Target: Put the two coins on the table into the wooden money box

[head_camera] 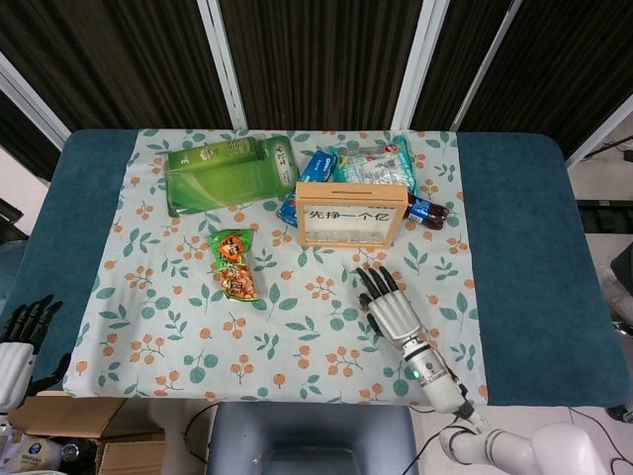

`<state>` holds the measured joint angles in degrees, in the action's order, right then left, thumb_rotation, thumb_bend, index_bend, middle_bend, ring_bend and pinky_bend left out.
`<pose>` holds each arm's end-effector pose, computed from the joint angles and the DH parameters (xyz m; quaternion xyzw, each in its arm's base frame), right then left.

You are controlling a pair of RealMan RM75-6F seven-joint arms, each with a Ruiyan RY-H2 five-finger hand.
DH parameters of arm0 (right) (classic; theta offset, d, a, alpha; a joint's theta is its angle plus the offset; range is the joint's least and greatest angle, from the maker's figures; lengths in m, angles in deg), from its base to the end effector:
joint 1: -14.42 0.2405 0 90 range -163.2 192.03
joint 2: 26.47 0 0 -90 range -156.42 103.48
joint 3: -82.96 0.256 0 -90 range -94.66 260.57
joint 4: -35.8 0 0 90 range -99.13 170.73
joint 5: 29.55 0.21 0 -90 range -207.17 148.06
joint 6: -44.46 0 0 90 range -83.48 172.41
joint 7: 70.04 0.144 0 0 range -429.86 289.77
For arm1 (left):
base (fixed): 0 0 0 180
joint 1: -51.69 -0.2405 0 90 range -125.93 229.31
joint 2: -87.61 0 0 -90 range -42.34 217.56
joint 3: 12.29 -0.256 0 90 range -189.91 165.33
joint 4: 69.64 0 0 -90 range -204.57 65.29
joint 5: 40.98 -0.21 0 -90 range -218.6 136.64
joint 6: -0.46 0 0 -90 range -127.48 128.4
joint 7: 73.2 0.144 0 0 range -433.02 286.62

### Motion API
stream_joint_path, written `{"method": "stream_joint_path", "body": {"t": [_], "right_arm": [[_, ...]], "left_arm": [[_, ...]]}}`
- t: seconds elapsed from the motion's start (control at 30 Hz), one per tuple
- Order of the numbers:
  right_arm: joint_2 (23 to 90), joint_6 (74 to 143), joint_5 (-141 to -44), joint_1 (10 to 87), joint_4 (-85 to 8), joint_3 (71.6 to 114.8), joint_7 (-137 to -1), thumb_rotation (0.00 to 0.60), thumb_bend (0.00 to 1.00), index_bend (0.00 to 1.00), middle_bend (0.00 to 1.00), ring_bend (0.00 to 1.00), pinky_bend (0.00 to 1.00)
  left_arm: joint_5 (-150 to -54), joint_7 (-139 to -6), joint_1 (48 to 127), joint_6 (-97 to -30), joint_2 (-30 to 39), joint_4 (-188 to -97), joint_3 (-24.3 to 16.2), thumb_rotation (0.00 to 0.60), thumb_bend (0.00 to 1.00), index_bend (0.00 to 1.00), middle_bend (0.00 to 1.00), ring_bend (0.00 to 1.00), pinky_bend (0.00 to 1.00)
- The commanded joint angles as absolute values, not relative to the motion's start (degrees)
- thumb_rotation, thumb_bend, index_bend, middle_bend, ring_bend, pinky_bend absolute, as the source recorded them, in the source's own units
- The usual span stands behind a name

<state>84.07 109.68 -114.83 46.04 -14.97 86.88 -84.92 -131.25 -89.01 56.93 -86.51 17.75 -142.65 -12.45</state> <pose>-0.2140 -0.3007 -0.0932 0.7663 -0.2646 0.3510 0.4686 -0.3567 0.1765 0.1544 -0.6102 -0.3892 -0.4066 0.5576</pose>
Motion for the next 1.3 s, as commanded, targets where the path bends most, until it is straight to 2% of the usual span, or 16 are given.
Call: {"method": "stream_joint_path", "body": {"t": [0.03,1.0,1.17,1.3], "right_arm": [[84.1,109.5,-114.7,46.2,-15.1,87.1,-85.0,0.6,0.41,0.56,0.06,0.0,0.0],[84.9,110.6,-115.4,46.7,-13.9,87.4,-85.7,0.6,0.47,0.67,0.1,0.0,0.0],[85.0,110.9,-115.6,46.7,-13.5,87.3,-85.6,0.6,0.47,0.67,0.1,0.0,0.0],[84.9,110.9,-115.8,46.7,-13.5,87.2,-85.4,0.6,0.47,0.6,0.1,0.0,0.0]], "left_arm": [[-131.3,-89.1,56.9,-86.6,17.7,-142.6,-12.5,0.6,0.38,0.0,0.0,0.0,0.05],[-131.2,-90.2,57.1,-86.6,17.1,-141.5,-12.3,0.6,0.38,0.0,0.0,0.0,0.05],[-131.3,-90.3,57.2,-86.6,16.9,-141.2,-12.3,0.6,0.38,0.0,0.0,0.0,0.05],[-131.4,-90.4,57.2,-86.7,17.0,-141.3,-12.3,0.6,0.38,0.0,0.0,0.0,0.05]]}}
